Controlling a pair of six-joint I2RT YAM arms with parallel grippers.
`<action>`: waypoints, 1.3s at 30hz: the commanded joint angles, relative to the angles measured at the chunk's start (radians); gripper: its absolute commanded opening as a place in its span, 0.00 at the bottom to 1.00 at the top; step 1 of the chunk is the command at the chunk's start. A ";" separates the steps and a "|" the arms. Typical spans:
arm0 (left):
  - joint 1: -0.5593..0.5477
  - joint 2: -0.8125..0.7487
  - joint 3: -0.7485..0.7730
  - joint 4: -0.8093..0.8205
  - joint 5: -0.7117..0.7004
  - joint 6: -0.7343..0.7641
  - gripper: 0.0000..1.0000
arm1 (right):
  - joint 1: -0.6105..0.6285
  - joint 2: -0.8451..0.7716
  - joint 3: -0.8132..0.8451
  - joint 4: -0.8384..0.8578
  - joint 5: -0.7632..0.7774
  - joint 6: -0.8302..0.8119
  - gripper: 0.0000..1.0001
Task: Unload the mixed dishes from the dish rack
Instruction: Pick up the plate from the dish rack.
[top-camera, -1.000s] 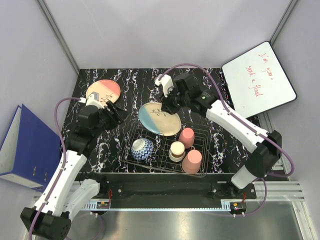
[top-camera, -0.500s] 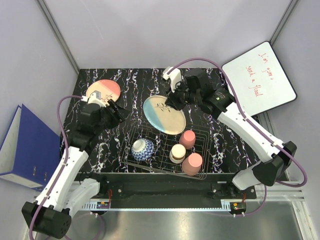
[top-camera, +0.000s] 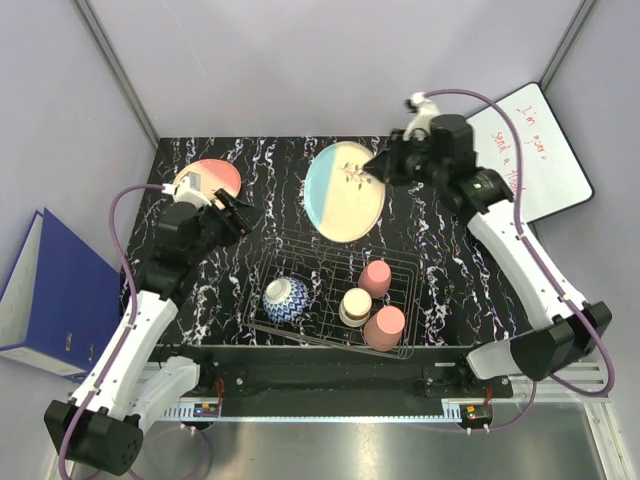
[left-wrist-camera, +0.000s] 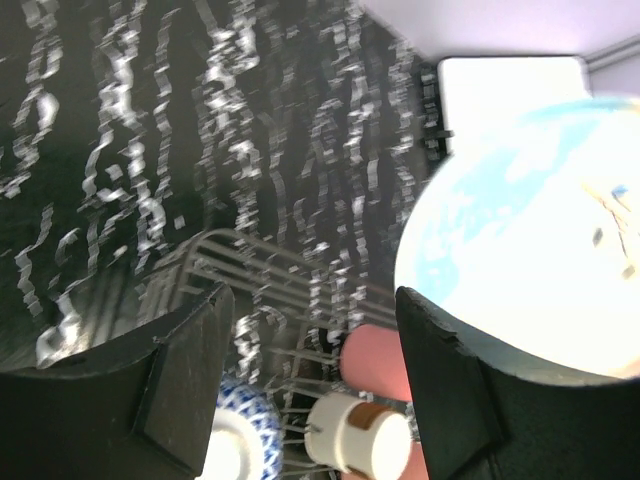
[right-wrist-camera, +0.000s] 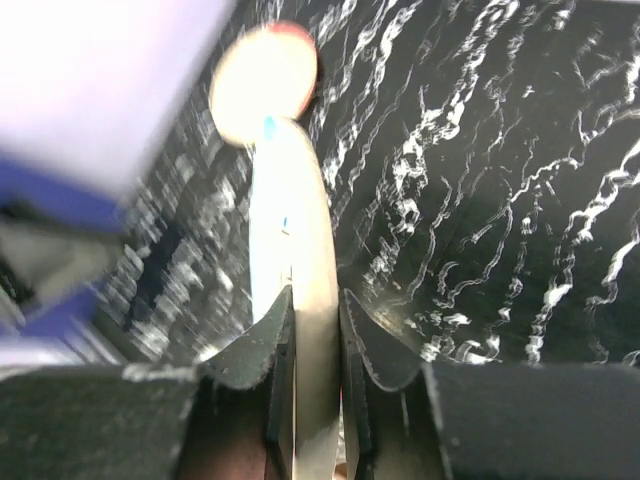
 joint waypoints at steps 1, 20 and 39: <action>0.000 -0.018 0.048 0.188 0.108 -0.038 0.69 | -0.194 -0.141 -0.116 0.409 -0.223 0.528 0.00; 0.056 0.304 -0.049 1.078 0.582 -0.521 0.93 | -0.308 -0.091 -0.499 1.241 -0.549 1.152 0.00; 0.007 0.335 0.014 1.034 0.576 -0.468 0.38 | -0.145 -0.029 -0.495 1.153 -0.536 1.011 0.00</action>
